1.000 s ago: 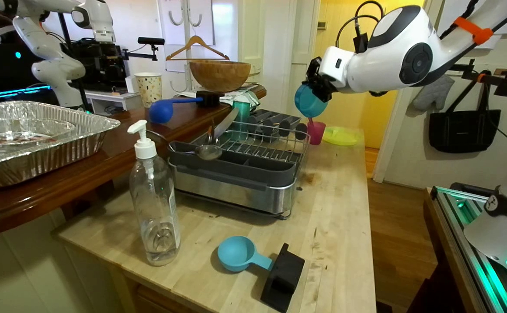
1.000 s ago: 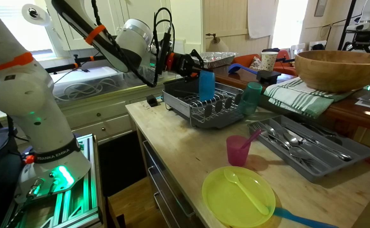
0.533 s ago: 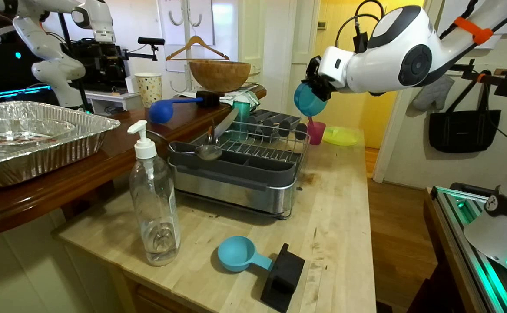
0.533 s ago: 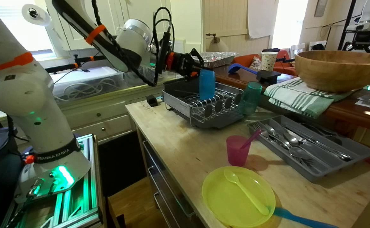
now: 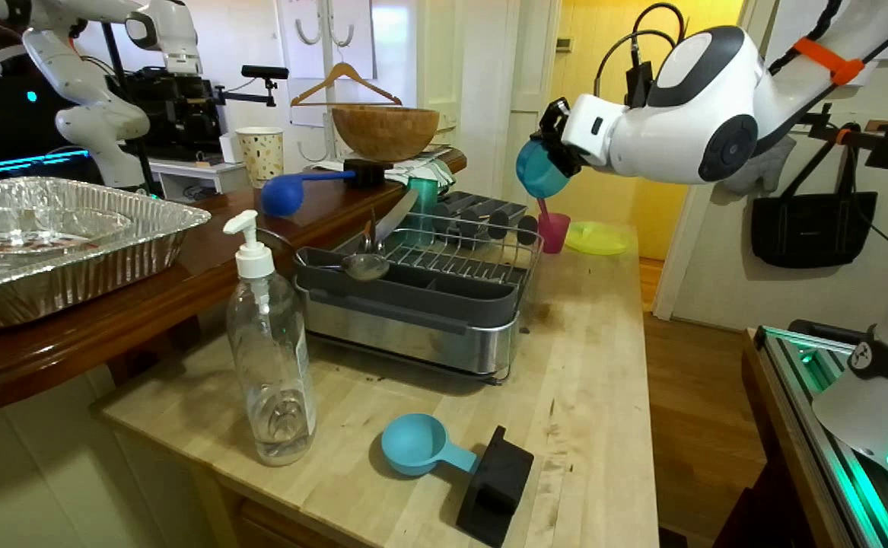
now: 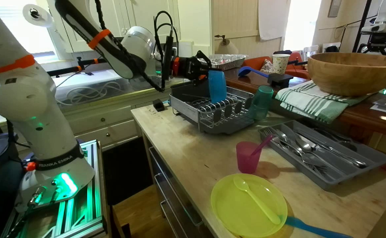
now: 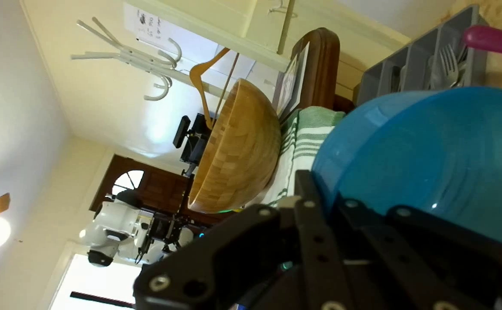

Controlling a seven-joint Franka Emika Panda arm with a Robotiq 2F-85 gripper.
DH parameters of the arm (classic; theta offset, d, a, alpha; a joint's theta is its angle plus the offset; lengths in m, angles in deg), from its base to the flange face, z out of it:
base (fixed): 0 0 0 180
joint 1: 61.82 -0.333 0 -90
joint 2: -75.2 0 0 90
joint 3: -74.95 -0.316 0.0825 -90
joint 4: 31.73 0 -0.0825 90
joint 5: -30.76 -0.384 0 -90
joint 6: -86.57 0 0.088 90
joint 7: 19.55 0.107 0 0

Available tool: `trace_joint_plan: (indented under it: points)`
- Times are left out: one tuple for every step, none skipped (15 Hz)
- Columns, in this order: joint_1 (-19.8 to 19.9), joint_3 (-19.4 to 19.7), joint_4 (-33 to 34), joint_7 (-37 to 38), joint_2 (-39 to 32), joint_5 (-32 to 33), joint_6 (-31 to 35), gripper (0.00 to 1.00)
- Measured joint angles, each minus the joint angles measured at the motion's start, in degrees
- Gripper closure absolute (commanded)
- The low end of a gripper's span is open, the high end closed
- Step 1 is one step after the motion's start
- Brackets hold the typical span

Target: Put the blue bowl on the drying rack

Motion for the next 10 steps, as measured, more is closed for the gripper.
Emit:
trace_joint_plan:
  points:
    - [0.0, -0.1, -0.4, 0.9, -0.3, 0.9, -1.2, 0.99]
    - [0.0, -0.3, -0.8, 1.7, -0.6, 1.8, -2.4, 0.99]
    - [-0.1, -0.5, -1.2, 2.5, -0.9, 2.5, -3.7, 0.99]
    - [-0.2, -0.7, -1.7, 3.4, -1.3, 3.2, -4.9, 0.99]
    - [-0.2, -1.0, -2.1, 4.4, -1.7, 3.9, -6.2, 0.99]
    - [-0.2, -1.2, -2.5, 5.5, -2.2, 4.6, -7.4, 0.99]
    - [-0.2, -1.3, -2.8, 6.5, -2.7, 5.1, -8.6, 0.99]
    - [-0.2, -1.5, -3.0, 7.6, -3.3, 5.5, -9.7, 0.99]
    - [-0.2, -1.5, -3.1, 8.6, -3.9, 6.0, -10.7, 0.99]
    - [-0.2, -1.6, -3.2, 9.5, -4.6, 6.4, -11.4, 0.99]
